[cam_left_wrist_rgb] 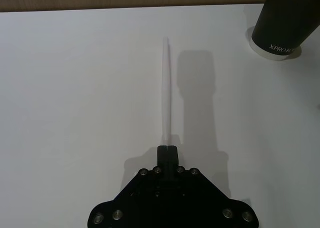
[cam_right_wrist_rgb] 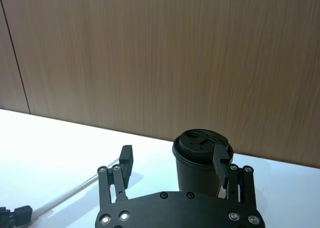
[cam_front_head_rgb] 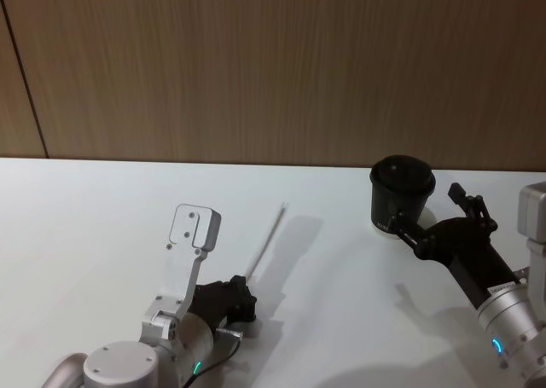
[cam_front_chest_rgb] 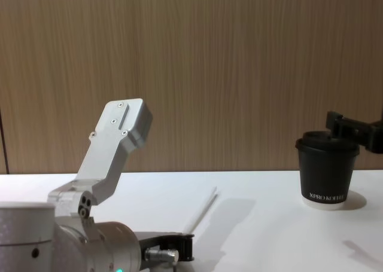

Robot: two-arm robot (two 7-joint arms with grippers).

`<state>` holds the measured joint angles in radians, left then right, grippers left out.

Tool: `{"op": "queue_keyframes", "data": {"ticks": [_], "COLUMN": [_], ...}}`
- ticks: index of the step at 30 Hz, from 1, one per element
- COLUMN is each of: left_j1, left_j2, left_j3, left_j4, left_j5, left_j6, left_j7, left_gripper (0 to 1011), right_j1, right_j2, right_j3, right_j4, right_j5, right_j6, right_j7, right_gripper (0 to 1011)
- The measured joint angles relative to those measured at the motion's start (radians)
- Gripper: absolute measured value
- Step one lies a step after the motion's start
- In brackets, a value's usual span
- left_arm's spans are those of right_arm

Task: Pick up the straw with one hand, pass it to the other hand, and insert it into the cup.

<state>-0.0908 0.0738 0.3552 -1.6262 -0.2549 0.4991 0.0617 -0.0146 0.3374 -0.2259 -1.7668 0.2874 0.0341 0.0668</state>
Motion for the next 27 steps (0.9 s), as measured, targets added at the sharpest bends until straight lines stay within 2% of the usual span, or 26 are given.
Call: {"op": "queue_keyframes", "data": {"ticks": [13, 27], "left_j1": [-0.025, -0.079], "left_j2": [0.035, 0.089], "left_j3": [0.031, 0.076], "left_j4": [-0.006, -0.031], "left_j5": [0.038, 0.106], "left_j6": [-0.047, -0.121], "left_j7": [-0.046, -0.113], "left_gripper": [0, 0], "right_j1": [0.000, 0.000], "right_j2": [0.000, 0.000], "right_j3": [0.000, 0.000], "right_j4": [0.000, 0.000], "right_j5": [0.000, 0.000], "right_j6": [0.000, 0.000], "right_j7": [0.000, 0.000], "right_gripper": [1001, 1001]}}
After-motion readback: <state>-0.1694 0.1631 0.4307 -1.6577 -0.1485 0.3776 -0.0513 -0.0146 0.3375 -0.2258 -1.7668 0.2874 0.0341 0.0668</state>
